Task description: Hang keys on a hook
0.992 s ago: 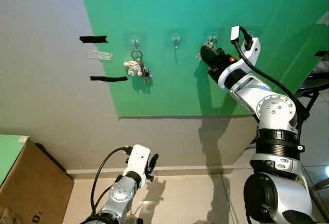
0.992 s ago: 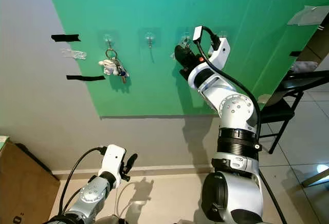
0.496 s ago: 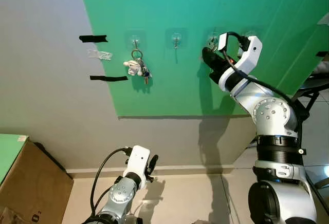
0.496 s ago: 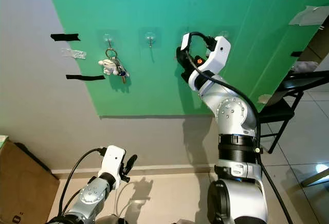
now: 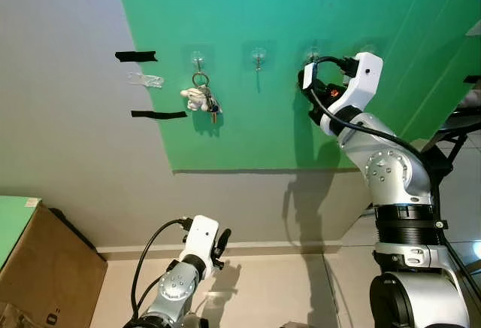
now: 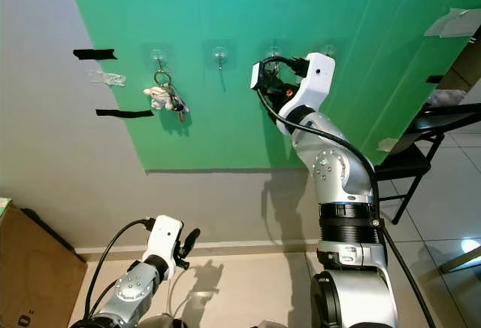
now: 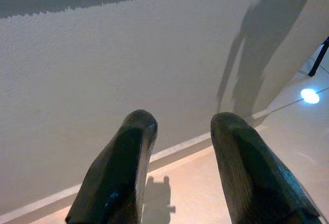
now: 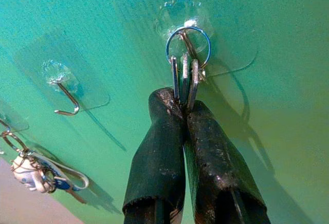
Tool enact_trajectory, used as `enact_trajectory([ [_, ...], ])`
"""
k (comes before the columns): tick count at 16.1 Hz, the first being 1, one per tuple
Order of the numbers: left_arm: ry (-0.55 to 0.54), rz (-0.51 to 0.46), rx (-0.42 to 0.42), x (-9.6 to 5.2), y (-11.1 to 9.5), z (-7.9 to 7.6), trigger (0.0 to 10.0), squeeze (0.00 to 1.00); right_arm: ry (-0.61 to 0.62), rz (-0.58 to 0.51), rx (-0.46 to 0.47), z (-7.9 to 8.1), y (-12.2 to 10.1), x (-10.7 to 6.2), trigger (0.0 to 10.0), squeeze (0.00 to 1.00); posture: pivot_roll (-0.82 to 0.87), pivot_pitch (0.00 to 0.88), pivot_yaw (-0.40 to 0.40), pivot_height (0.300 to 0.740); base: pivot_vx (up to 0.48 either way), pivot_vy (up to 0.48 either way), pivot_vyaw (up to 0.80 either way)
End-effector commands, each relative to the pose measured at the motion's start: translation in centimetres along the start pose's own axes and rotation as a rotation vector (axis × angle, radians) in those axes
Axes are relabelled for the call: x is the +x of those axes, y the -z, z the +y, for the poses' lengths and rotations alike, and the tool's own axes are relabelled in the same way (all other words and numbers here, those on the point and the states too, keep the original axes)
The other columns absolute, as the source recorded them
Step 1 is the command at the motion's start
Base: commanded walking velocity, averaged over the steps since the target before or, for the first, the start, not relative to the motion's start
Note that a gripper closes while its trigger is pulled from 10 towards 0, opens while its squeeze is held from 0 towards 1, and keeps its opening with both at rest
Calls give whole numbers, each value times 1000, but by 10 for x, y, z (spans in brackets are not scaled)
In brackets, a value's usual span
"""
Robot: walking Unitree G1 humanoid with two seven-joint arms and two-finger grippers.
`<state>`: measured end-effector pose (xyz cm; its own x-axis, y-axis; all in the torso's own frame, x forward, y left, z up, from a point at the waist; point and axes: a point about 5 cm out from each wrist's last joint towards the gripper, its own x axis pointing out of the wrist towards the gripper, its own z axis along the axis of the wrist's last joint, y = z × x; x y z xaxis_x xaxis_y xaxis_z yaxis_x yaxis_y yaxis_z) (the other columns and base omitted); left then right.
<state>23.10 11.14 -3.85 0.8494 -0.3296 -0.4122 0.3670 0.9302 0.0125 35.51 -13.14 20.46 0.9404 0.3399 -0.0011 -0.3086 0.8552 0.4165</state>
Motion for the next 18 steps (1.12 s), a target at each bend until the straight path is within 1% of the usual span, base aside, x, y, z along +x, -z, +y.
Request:
enact_trajectory([
  [1,7,3,2,-1,2,-1,10000,0,32,-22,-24,-8,-4,-3,0,0,-130,28,-27,722,0,0,0],
  [2,7,3,3,-1,2,-2,10000,0,31,-24,-25,-8,-4,-3,0,0,-128,28,-28,722,0,0,0],
  [3,8,2,4,-1,2,-3,10000,0,24,-24,30,-8,-3,-2,0,0,-127,26,-31,722,0,0,0],
  [5,9,2,2,-1,2,-4,10000,0,16,-23,229,-9,-5,-1,0,0,-126,25,-34,722,0,0,0],
  [6,9,2,1,-1,2,-4,10000,0,11,-30,248,-10,-7,-1,0,0,-128,26,-35,722,0,0,0],
  [7,10,1,-1,-1,2,-5,10000,0,5,-41,229,-9,-9,-1,0,0,-128,25,-36,722,0,0,0],
  [10,10,0,-3,-1,2,-6,10000,0,-17,-70,239,-6,-15,-1,0,0,-129,26,-39,722,0,0,0],
  [12,8,-1,-6,-1,2,-7,10000,0,-20,-92,133,-3,-22,-4,0,0,-132,31,-39,722,0,0,0],
  [14,8,-1,-7,-1,2,-7,10000,0,-17,-89,71,-2,-21,-5,0,0,-132,31,-39,722,0,0,0],
  [15,7,-1,-8,-1,2,-7,10000,0,-9,-83,-62,-1,-19,-8,0,0,-132,31,-39,722,0,0,0],
  [16,7,-1,-9,-1,2,-7,10000,0,-6,-82,-107,-1,-18,-9,0,0,-132,31,-39,722,0,0,0],
  [17,6,-2,-9,-1,2,-7,10000,0,5,-70,-195,-4,-14,-11,0,0,-138,37,-37,722,0,0,0],
  [18,6,-3,-9,0,1,-7,10000,0,9,-65,-207,-5,-12,-12,0,0,-138,37,-37,722,0,0,0],
])
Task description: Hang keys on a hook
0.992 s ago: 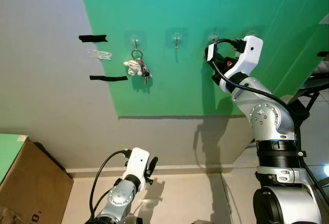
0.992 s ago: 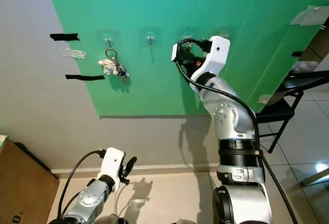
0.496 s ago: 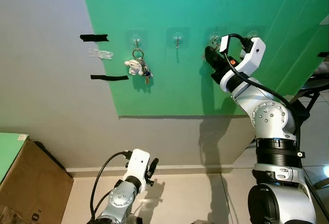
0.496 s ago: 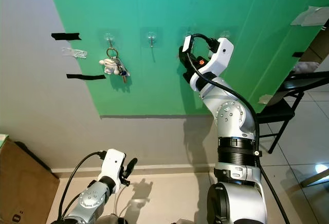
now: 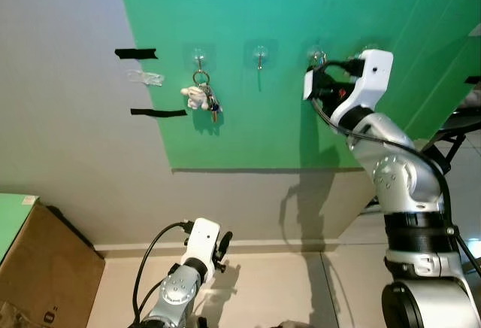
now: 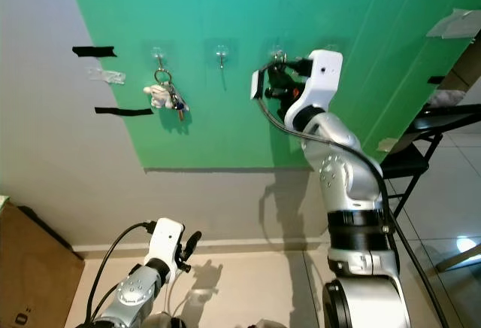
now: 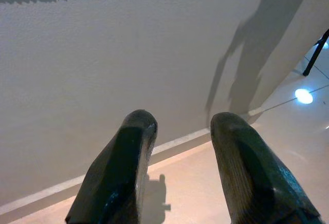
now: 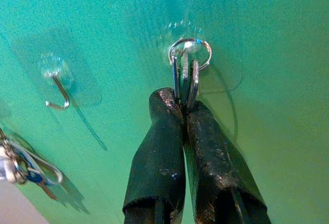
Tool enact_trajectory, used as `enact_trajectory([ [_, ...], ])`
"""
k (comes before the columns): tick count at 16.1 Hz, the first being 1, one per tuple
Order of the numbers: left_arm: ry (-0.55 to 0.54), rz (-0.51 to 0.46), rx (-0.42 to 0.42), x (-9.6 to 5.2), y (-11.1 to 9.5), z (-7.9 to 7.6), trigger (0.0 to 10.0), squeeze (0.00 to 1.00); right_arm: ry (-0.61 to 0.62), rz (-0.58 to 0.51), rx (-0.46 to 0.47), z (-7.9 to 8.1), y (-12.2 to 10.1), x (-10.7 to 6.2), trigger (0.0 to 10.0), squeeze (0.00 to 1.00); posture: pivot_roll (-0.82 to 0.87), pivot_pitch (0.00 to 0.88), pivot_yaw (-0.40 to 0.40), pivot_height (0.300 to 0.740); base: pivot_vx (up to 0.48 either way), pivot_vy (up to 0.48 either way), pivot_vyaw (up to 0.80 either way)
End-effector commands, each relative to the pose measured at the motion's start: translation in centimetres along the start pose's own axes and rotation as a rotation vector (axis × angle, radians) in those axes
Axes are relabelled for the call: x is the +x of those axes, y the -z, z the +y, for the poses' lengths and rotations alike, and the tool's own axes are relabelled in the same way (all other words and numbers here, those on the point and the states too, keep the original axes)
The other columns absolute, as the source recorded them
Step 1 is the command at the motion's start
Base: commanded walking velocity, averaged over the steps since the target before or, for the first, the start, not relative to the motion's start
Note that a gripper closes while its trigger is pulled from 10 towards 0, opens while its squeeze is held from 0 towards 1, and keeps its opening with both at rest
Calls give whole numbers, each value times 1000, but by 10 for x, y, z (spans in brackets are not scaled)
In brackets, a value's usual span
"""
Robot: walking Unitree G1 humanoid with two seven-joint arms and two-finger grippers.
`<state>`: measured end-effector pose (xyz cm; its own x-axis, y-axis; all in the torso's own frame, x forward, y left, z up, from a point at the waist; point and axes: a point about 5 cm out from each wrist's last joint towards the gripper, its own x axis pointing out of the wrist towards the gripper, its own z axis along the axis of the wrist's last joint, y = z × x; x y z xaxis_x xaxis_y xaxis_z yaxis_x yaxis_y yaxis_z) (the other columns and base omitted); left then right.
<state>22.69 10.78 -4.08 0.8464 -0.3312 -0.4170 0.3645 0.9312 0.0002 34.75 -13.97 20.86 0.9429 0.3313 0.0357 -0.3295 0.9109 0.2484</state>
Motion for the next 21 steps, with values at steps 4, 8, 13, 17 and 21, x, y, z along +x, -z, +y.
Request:
enact_trajectory([
  [4,4,-8,5,2,-3,0,10000,0,31,-47,-83,-4,-8,-6,0,0,-142,38,-35,722,0,0,0],
  [8,1,-9,1,2,-3,-1,10000,0,-1,-48,-49,3,-9,-10,0,0,-141,42,-40,722,0,0,0],
  [13,2,-9,-2,2,-3,-2,10000,0,-23,-11,-26,7,2,-17,0,0,-144,43,-42,722,0,0,0],
  [17,22,-39,112,3,-8,-2,10000,0,1,16,-43,-2,5,-19,0,0,-148,49,-41,722,0,0,0],
  [21,68,-125,244,4,-19,-4,10000,0,2,11,-61,-4,2,-17,0,0,-151,51,-44,722,0,0,0],
])
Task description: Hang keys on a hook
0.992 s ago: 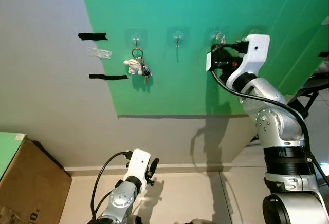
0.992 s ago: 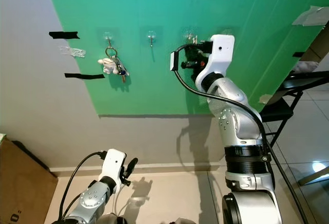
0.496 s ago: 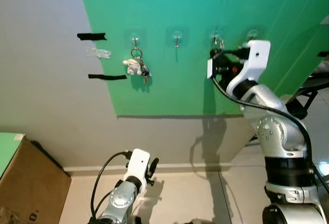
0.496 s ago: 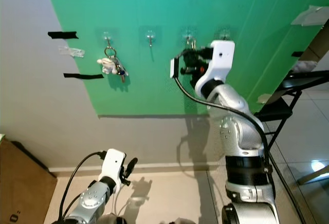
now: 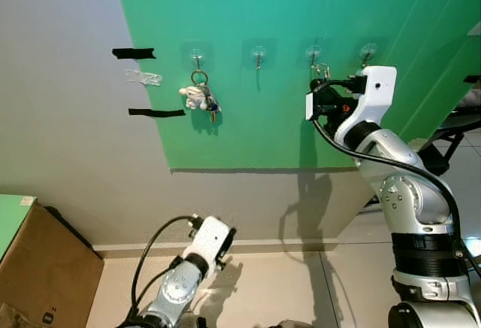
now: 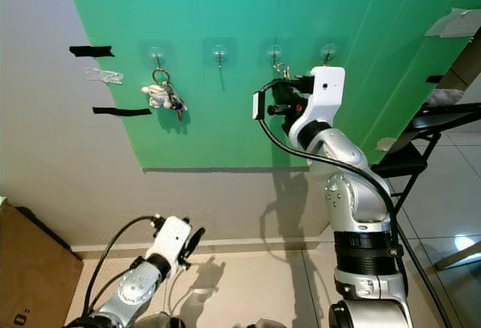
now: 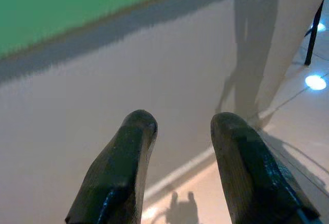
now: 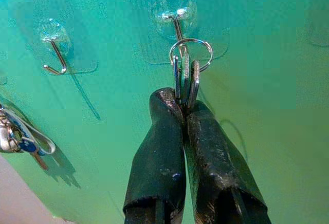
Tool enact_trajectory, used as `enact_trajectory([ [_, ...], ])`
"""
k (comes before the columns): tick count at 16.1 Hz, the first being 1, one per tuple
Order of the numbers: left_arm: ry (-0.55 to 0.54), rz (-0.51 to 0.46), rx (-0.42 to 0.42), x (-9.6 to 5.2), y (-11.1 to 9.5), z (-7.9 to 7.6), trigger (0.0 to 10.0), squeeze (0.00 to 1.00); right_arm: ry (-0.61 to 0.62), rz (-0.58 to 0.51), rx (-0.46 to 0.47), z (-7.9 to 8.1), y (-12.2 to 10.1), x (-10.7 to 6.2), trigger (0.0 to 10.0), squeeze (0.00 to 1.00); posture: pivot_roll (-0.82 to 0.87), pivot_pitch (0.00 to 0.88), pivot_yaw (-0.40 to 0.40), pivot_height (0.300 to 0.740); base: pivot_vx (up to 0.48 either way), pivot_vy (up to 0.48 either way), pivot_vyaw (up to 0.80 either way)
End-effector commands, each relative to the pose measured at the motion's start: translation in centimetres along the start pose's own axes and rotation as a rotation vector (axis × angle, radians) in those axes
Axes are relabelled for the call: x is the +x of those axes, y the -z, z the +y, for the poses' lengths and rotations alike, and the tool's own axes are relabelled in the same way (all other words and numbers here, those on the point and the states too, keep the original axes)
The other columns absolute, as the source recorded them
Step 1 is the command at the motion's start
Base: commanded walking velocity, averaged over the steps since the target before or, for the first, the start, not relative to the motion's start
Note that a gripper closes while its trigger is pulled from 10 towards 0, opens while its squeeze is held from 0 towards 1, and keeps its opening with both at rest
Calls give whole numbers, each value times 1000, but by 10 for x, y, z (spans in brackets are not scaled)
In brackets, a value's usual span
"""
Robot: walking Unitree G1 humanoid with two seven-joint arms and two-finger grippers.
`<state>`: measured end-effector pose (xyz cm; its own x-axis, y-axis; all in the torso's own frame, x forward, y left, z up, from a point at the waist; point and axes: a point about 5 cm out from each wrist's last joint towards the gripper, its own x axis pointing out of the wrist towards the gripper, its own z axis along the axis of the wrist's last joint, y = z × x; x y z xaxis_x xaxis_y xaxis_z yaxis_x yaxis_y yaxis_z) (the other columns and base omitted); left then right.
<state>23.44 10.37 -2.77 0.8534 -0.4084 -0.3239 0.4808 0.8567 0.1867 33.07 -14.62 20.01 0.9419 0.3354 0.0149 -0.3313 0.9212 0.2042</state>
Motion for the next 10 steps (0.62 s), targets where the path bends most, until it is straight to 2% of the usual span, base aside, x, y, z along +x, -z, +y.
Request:
enact_trajectory([
  [1,0,-28,6,2,-5,-2,10000,0,1,-11,-18,-2,-7,2,0,0,-149,52,-45,722,0,0,0],
  [10,-10,-40,16,3,-6,-5,10000,0,-41,-10,-22,3,-10,11,0,0,-131,48,-57,722,0,0,0],
])
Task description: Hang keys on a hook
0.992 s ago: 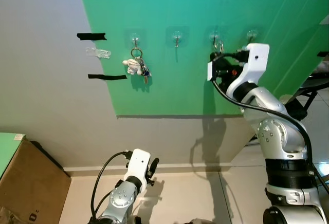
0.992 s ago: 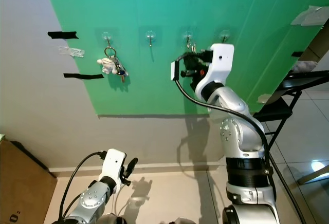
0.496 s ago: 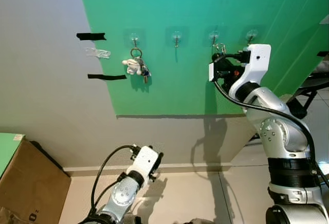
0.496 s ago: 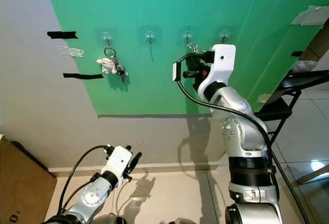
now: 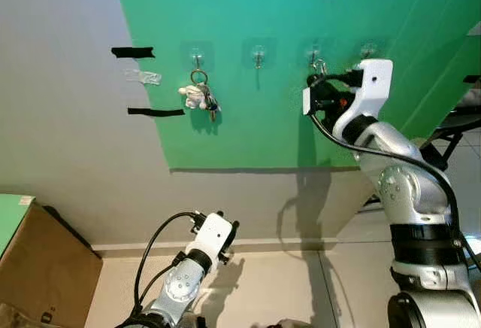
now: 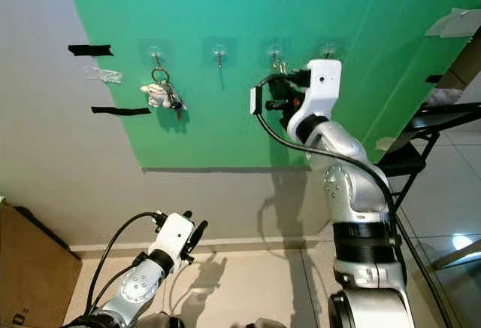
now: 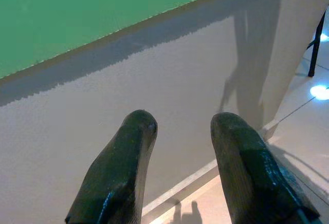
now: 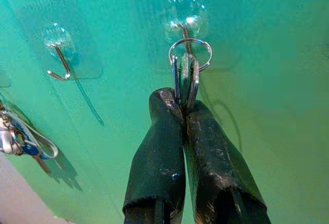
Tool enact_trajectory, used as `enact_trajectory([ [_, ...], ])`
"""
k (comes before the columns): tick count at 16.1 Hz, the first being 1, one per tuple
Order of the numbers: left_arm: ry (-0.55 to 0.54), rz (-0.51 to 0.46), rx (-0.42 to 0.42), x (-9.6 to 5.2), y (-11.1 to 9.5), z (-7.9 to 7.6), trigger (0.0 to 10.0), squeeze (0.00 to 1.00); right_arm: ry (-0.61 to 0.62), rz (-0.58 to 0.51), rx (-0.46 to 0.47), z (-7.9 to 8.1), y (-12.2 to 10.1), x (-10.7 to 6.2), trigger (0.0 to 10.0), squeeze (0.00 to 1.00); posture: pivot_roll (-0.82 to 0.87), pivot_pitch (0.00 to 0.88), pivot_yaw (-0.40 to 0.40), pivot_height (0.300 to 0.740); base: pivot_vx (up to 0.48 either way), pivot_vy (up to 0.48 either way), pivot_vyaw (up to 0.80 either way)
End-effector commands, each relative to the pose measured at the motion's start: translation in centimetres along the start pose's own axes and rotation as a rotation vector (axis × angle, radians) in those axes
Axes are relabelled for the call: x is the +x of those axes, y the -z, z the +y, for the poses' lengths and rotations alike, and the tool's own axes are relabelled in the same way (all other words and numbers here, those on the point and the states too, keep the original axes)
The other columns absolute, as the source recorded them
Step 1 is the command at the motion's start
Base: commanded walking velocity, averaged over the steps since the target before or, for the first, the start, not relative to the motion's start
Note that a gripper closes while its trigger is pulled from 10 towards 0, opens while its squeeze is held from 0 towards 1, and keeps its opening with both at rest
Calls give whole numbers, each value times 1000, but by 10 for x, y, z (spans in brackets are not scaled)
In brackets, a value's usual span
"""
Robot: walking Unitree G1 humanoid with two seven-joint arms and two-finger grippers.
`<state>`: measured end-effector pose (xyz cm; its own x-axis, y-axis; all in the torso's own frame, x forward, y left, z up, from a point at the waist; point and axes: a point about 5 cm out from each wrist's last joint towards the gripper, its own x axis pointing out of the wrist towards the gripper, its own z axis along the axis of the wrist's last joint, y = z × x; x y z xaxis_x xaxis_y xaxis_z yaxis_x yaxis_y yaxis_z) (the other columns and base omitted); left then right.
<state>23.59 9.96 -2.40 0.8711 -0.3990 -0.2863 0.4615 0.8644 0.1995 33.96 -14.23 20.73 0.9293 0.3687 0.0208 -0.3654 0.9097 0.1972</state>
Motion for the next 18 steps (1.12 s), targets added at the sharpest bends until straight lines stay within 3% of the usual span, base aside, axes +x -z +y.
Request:
enact_trajectory([
  [1,8,-2,6,1,-1,-3,10000,0,-18,0,-7,2,-2,3,0,0,-128,46,-59,722,0,0,0],
  [9,8,10,6,1,0,-5,10000,0,-3,35,66,-4,3,9,0,0,-118,35,-68,722,0,0,0],
  [18,20,10,14,0,1,-6,10000,0,-17,-18,-82,1,-9,2,0,0,-134,44,-62,722,0,0,0],
])
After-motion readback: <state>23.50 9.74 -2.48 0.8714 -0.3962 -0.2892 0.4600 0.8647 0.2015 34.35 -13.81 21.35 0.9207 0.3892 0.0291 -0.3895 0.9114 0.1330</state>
